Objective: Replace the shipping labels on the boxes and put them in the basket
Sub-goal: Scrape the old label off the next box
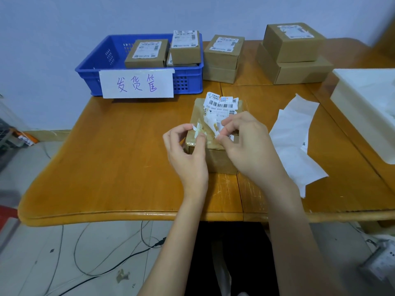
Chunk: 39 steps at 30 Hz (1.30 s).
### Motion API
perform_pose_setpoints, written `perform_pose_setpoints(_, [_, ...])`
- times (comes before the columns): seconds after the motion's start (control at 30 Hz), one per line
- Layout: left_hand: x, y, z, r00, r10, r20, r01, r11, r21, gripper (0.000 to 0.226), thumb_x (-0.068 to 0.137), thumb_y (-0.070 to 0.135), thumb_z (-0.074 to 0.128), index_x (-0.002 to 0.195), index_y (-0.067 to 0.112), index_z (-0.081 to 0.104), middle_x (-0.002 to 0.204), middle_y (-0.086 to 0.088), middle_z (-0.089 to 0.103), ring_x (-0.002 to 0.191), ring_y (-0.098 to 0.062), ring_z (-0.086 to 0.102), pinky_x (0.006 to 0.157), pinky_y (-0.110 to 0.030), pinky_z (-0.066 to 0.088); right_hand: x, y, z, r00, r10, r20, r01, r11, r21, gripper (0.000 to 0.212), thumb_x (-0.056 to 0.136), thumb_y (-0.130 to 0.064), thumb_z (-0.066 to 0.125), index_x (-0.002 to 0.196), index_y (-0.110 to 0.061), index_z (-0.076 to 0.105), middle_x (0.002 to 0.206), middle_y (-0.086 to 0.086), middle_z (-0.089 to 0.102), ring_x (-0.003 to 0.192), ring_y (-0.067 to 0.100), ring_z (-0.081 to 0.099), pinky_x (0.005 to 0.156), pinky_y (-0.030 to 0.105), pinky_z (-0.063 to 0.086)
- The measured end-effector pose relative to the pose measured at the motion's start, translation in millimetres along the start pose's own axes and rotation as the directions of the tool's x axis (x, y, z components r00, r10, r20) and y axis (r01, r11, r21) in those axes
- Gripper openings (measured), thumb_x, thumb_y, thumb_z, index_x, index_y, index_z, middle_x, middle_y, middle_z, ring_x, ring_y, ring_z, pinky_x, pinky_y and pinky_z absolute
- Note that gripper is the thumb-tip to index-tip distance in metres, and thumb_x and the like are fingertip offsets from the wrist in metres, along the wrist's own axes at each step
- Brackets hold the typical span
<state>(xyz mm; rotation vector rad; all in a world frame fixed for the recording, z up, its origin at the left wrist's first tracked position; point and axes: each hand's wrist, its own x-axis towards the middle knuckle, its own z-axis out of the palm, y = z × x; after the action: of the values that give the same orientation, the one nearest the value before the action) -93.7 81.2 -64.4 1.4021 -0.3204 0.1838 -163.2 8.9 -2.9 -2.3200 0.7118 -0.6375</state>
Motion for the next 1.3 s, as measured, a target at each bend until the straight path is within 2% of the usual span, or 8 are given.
perform_pose_setpoints(0.13, [2,0,-1,1.000,0.002,0.008,-0.002,1.000,0.002,0.019,0.079,0.016,0.066,0.097,0.019,0.062,0.103,0.007,0.055,0.093,0.004,0.056,0.084,-0.021,0.047,-2,3,7,0.995,0.009,-0.095,-0.006,0.999,0.034,0.009,0.091,-0.010,0.062,0.084,-0.011,0.066,0.114,0.001,0.061,0.109,0.012,0.056,0.087,0.024,0.043])
perform_pose_setpoints(0.33, [1,-1,-1,1.000,-0.013,0.008,0.013,1.000,-0.011,0.020,0.079,0.018,0.066,0.099,0.021,0.062,0.105,0.009,0.054,0.096,0.005,0.057,0.086,-0.024,0.048,-1,5,-6,0.992,0.105,-0.076,-0.078,0.952,0.296,0.027,0.098,-0.025,0.053,0.090,-0.013,0.076,0.102,-0.005,0.065,0.090,-0.010,0.055,0.072,0.007,0.038])
perform_pose_setpoints(0.5, [1,-2,1,1.000,-0.002,-0.008,0.002,1.000,-0.018,0.020,0.079,0.016,0.065,0.099,0.017,0.063,0.104,0.009,0.054,0.097,0.003,0.057,0.087,-0.022,0.047,-3,7,-3,0.997,0.010,-0.077,0.002,0.989,0.151,0.005,0.085,-0.012,0.071,0.081,-0.015,0.071,0.106,-0.006,0.062,0.099,-0.001,0.056,0.078,0.000,0.038])
perform_pose_setpoints(0.6, [1,-3,0,1.000,0.009,0.000,-0.009,1.000,-0.004,0.020,0.079,0.016,0.066,0.100,0.016,0.063,0.104,0.010,0.054,0.097,0.002,0.057,0.087,-0.023,0.047,-1,7,5,0.991,0.047,-0.125,-0.032,0.992,0.119,0.009,0.087,-0.008,0.067,0.079,-0.012,0.070,0.110,-0.004,0.065,0.105,0.008,0.058,0.085,0.017,0.046])
perform_pose_setpoints(0.73, [1,-4,-1,1.000,0.031,0.003,-0.031,0.999,0.009,0.020,0.081,0.015,0.066,0.101,0.014,0.064,0.106,0.009,0.055,0.100,-0.003,0.058,0.086,-0.023,0.047,3,5,10,0.965,0.070,-0.252,-0.043,0.993,0.111,0.006,0.088,-0.011,0.065,0.086,-0.014,0.070,0.097,-0.002,0.068,0.089,0.009,0.061,0.081,0.030,0.052])
perform_pose_setpoints(0.97, [1,-5,-1,0.999,0.039,0.000,-0.039,0.999,0.005,0.020,0.082,0.015,0.065,0.101,0.014,0.064,0.107,0.006,0.055,0.099,-0.001,0.057,0.084,-0.018,0.045,3,11,-15,0.987,0.157,-0.027,-0.125,0.867,0.483,0.024,0.080,-0.016,0.077,0.103,-0.017,0.072,0.104,-0.011,0.071,0.100,-0.002,0.064,0.093,0.021,0.052])
perform_pose_setpoints(1.17, [1,-5,-1,0.999,0.046,-0.004,-0.046,0.999,0.012,0.019,0.081,0.014,0.064,0.101,0.012,0.064,0.104,0.007,0.055,0.097,-0.003,0.057,0.085,-0.020,0.045,2,15,-2,0.994,0.045,-0.098,-0.024,0.978,0.207,0.014,0.083,-0.011,0.073,0.095,-0.017,0.071,0.109,-0.006,0.062,0.104,0.000,0.054,0.082,0.005,0.041])
perform_pose_setpoints(1.3, [1,-2,-1,0.999,0.046,0.010,-0.046,0.999,0.013,0.019,0.081,0.015,0.063,0.100,0.013,0.064,0.104,0.008,0.054,0.096,-0.001,0.056,0.084,-0.020,0.045,3,11,8,0.976,0.044,-0.214,-0.014,0.990,0.141,0.006,0.089,-0.014,0.065,0.093,-0.013,0.070,0.103,-0.003,0.066,0.096,0.006,0.057,0.082,0.023,0.048])
